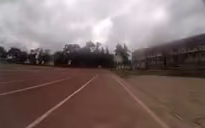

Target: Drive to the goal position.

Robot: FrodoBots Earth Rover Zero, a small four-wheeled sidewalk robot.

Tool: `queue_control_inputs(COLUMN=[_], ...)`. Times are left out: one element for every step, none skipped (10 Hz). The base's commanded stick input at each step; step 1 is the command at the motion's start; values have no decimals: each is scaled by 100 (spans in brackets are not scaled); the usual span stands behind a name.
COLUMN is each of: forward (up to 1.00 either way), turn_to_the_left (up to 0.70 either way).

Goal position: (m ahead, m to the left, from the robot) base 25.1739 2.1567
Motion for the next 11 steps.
queue_control_inputs(forward=[70, 70, 70, 70, 70, 70, 70, 70, 70, 70, 70], turn_to_the_left=[-23, -19, -8, 0, 0, 0, 0, 0, 0, 0, 0])
